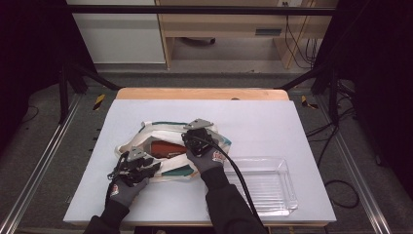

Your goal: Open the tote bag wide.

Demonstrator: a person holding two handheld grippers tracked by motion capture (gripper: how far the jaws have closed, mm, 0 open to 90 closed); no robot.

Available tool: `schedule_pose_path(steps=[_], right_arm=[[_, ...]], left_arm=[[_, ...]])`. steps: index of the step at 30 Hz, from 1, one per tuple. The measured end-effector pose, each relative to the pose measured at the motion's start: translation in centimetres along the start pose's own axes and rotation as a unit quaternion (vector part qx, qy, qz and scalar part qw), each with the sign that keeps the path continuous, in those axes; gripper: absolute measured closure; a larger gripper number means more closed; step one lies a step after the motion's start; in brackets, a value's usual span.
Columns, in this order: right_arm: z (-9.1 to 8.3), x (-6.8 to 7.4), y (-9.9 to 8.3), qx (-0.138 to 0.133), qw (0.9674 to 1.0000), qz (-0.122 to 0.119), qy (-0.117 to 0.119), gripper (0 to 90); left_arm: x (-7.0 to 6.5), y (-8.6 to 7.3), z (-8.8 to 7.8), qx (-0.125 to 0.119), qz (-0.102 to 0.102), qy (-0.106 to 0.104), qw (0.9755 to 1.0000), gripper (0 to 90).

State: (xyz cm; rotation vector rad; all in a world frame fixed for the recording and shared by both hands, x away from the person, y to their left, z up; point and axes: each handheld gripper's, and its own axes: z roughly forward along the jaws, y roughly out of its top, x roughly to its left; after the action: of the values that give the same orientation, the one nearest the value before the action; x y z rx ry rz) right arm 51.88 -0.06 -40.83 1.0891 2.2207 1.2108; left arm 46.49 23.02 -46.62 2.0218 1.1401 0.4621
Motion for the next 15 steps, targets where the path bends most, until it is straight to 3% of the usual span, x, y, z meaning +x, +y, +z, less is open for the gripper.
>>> schedule_pose_path(steps=[6,15], right_arm=[[0.4,0.8,-1.0,0.025,0.9994,-0.014,0.017,90.0],[1.6,0.5,-1.0,0.054,0.9979,-0.017,-0.030,90.0]], left_arm=[[0.0,0.0,0.0,0.000,0.000,0.001,1.0000,59.4],[-0.1,-0.1,0.1,0.001,0.001,0.001,1.0000,59.4]])
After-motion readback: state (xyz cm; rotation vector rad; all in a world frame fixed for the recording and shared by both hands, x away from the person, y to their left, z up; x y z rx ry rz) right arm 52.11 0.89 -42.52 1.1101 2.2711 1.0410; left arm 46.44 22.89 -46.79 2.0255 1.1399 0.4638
